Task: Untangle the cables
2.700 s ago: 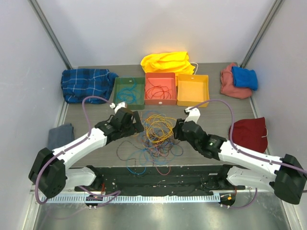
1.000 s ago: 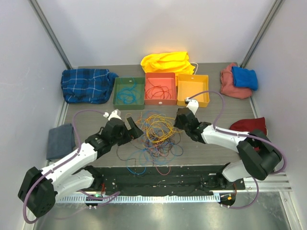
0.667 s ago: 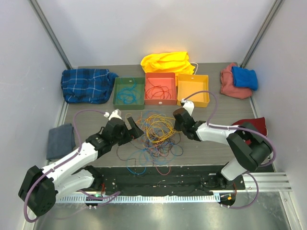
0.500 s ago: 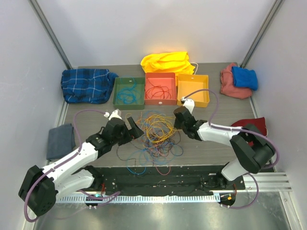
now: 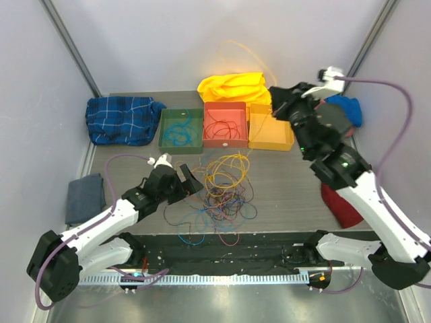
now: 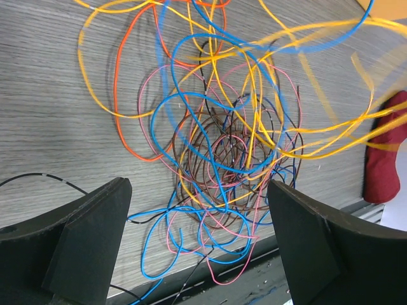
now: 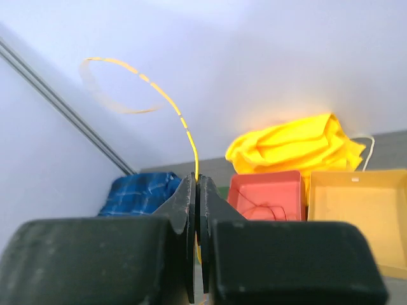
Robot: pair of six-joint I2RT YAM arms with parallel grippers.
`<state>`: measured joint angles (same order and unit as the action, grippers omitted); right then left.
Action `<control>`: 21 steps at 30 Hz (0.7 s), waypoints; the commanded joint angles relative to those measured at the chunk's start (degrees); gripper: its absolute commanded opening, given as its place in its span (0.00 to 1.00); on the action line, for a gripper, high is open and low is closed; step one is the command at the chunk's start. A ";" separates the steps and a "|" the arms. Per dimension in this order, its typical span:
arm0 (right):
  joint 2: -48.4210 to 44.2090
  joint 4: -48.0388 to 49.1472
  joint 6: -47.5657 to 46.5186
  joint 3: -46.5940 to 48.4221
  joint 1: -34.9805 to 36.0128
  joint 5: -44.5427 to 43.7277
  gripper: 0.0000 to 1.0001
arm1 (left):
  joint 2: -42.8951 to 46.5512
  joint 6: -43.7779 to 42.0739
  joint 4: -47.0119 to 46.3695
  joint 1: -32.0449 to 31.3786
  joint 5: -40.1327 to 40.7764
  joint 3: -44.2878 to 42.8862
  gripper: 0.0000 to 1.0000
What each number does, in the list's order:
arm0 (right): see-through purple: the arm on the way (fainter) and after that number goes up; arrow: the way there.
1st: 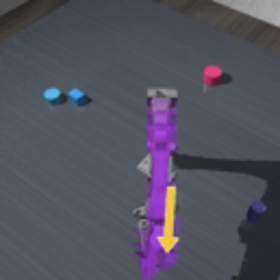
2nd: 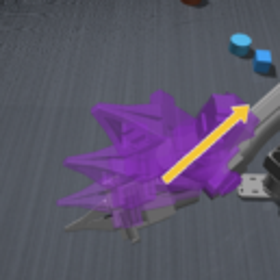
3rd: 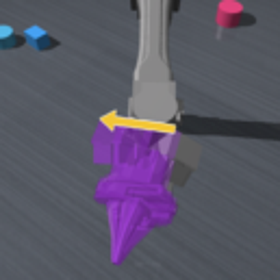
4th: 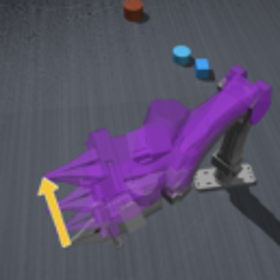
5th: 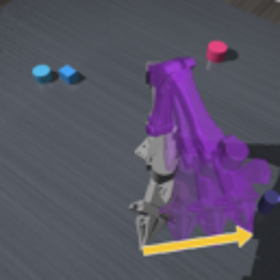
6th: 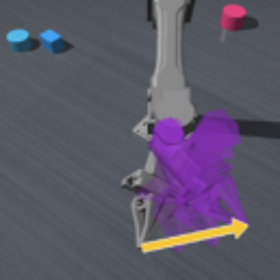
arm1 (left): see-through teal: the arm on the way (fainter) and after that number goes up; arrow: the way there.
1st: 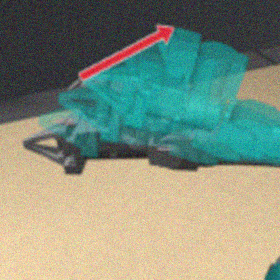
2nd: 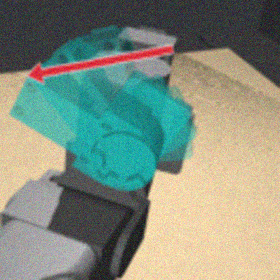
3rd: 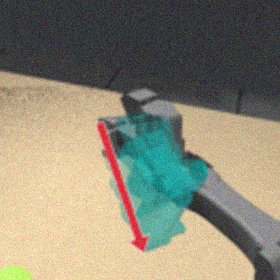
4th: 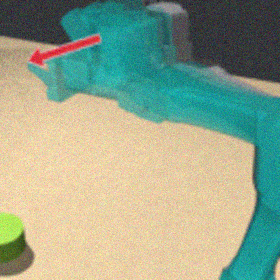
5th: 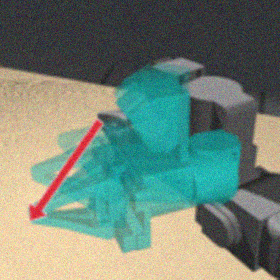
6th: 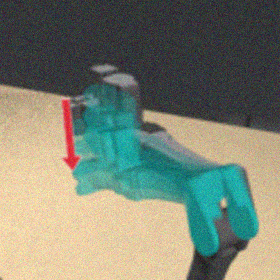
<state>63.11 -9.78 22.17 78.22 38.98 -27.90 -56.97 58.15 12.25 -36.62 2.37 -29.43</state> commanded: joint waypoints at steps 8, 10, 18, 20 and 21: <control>-5.01 -11.30 -3.63 13.98 -0.05 3.64 0.01 | -1.21 0.30 -4.95 0.23 -0.70 -1.24 0.93; -5.37 -12.89 -2.50 12.50 0.04 4.78 0.01 | -1.30 -0.31 -5.39 0.23 -0.70 -2.20 0.93; -10.81 -11.23 3.93 -4.03 -0.05 8.56 0.01 | 3.08 -7.60 -10.13 -0.99 0.70 -6.78 0.97; -11.34 -10.88 4.28 -4.82 -0.05 9.26 0.01 | 3.79 -12.33 -15.48 -1.87 0.09 -6.78 0.98; -11.17 -10.87 4.28 -4.74 -0.05 9.44 0.01 | 3.97 -13.84 -16.89 -3.53 0.44 -6.95 0.98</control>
<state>52.95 -22.46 24.36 73.89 38.98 -20.82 -55.55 52.86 6.04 -37.34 2.07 -33.52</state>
